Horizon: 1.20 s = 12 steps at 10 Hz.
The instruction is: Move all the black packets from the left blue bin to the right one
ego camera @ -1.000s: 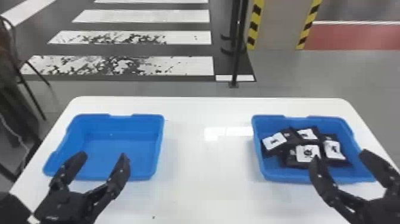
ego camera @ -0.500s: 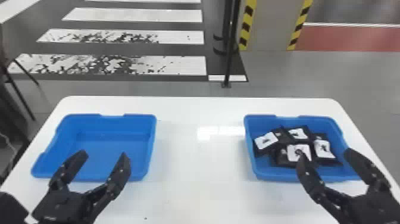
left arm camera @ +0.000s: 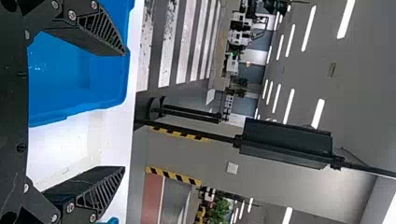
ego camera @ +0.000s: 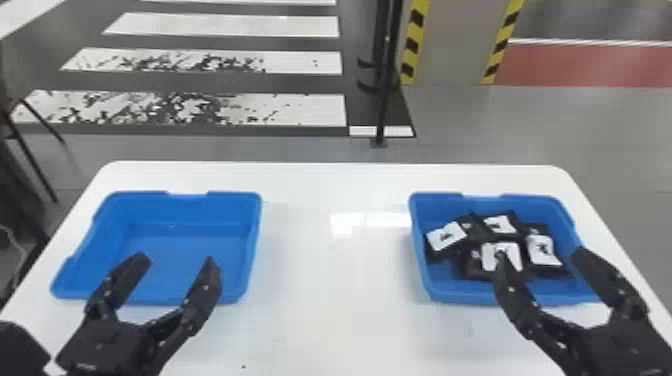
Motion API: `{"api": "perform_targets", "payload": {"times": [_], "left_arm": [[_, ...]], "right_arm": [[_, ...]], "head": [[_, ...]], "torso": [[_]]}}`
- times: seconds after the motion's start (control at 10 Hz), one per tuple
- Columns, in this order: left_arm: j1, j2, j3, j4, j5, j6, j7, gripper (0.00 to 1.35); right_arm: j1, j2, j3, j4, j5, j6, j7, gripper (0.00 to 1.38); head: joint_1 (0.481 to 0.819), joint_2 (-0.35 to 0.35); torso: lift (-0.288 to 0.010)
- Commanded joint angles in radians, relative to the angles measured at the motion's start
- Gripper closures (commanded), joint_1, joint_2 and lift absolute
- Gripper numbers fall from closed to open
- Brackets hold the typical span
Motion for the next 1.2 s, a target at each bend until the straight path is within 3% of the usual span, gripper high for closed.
{"api": "perform_targets", "payload": {"times": [0.0,1.1], "left_arm": [[-0.002,0.000,-0.003,0.000,0.001,0.000,0.000,0.18],[-0.012,0.012,-0.019,0.002,0.003,0.007,0.000,0.18]], "right_arm": [[0.000,-0.002,0.000,0.000,-0.002,0.001,0.000,0.13],[-0.037,-0.020,0.038,0.032,-0.020,-0.019,0.000,0.13]], "head": [[0.695,-0.023],[0.695,-0.009]], "torso": [[-0.140],[-0.140]]}}
